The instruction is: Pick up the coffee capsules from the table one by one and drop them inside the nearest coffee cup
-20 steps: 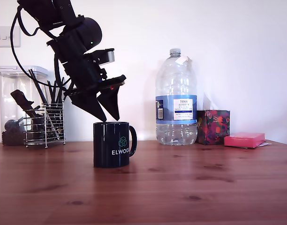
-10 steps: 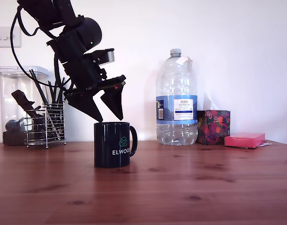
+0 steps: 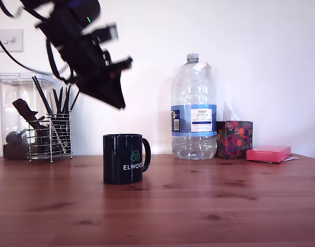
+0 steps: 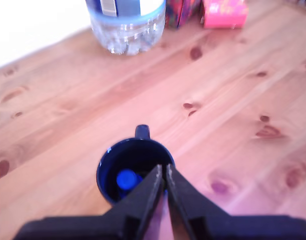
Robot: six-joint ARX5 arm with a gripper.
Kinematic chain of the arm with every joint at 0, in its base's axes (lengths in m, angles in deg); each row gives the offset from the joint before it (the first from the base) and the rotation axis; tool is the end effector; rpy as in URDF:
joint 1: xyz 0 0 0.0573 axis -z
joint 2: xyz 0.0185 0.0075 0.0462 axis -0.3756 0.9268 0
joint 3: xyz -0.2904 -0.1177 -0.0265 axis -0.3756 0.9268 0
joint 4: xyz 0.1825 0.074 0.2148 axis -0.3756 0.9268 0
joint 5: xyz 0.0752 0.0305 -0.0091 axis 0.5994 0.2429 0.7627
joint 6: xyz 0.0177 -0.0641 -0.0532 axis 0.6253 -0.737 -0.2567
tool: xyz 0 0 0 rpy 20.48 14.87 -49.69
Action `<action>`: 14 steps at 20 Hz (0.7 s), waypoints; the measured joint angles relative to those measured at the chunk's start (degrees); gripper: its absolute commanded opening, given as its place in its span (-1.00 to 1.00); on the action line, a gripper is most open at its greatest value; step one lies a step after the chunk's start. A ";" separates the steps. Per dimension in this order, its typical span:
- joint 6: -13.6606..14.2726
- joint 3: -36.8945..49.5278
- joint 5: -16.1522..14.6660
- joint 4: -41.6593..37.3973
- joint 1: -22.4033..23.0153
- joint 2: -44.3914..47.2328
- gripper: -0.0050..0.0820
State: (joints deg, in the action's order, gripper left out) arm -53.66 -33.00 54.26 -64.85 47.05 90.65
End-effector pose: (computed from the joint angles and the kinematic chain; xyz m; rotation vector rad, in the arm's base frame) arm 0.3556 -0.1827 0.2903 0.1418 0.5580 -0.6573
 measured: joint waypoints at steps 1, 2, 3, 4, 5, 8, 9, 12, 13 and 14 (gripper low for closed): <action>-0.07 3.10 -0.24 -1.51 0.04 -2.58 -0.93; -0.09 6.38 -0.44 -2.60 0.11 -5.38 -0.93; -0.15 9.27 -0.77 -3.04 0.11 -8.13 -0.93; -0.57 11.87 -1.07 -3.56 0.11 -10.93 -0.93; -1.27 14.29 -1.51 -4.15 0.09 -14.05 -0.93; -2.49 20.02 -2.12 -5.33 0.11 -24.09 -0.93; -2.97 21.73 -2.12 -5.46 0.11 -26.91 -0.93; -4.70 27.17 -2.14 -5.03 0.11 -32.79 -0.93; -5.27 28.72 -2.14 -4.74 0.11 -33.79 -0.93; -5.75 29.79 -2.14 -4.42 0.09 -34.45 -0.93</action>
State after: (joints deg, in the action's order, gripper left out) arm -59.41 -3.21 52.11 -69.26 47.14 56.20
